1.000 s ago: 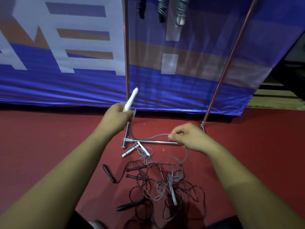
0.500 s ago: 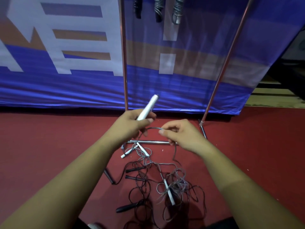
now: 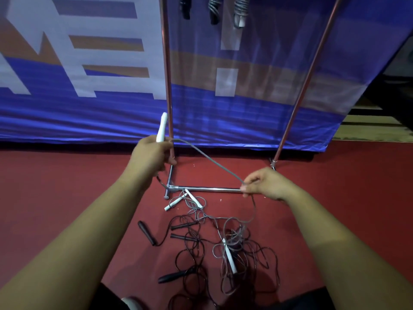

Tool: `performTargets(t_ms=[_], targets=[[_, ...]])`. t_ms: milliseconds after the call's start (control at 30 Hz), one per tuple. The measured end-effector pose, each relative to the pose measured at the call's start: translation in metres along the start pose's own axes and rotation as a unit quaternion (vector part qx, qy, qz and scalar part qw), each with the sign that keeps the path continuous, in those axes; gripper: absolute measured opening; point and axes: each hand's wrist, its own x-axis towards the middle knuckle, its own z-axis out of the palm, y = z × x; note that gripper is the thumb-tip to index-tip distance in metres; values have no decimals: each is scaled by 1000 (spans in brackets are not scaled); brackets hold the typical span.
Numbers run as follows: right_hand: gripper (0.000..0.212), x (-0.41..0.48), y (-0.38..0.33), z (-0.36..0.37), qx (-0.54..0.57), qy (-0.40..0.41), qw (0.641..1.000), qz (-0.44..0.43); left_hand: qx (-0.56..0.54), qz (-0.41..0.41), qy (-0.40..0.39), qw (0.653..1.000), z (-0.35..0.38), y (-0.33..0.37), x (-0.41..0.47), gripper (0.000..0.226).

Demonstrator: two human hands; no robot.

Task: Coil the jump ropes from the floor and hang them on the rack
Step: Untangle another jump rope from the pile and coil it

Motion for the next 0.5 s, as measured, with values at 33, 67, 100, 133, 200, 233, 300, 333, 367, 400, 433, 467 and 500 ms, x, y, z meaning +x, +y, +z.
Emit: performTargets(t_ms=[33,67,100,133,200,233,300,333,367,400,433,467,500], targets=[[10,-1,-5,-1,25,22,999,0,59,0,27,998,1,-1,-1,9],[10,-2,-10,-3,41,29,999,-3,97,12,39,994,2,-1,-2,11],[8,-4,-16,-3,46,20,999,-12,117,29,36,992,4,1,-5,13],[8,-7,-23,-1,46,2,999,-22,123,44,15,991,7,3,-9,15],[9,-12,-38,5,51,-28,997,-56,119,58,-79,988,18,6,-22,16],[9,-15,-46,9,64,-33,994,-79,127,60,-130,982,24,5,-29,16],[9,-18,-58,12,125,-23,985,-118,172,64,-225,957,31,2,-39,15],[9,-18,-61,10,163,-11,978,-130,187,64,-266,944,33,0,-41,13],[9,-20,-65,7,192,1,972,-136,186,58,-292,936,34,-1,-42,13],[9,-20,-64,4,210,5,968,-138,168,48,-299,938,34,-2,-41,16],[8,-20,-61,3,212,-6,968,-132,132,38,-285,949,35,-1,-39,21],[6,-20,-55,2,198,-36,972,-120,86,29,-257,962,37,0,-36,24],[4,-18,-46,2,171,-80,977,-101,36,24,-222,974,38,1,-34,25]])
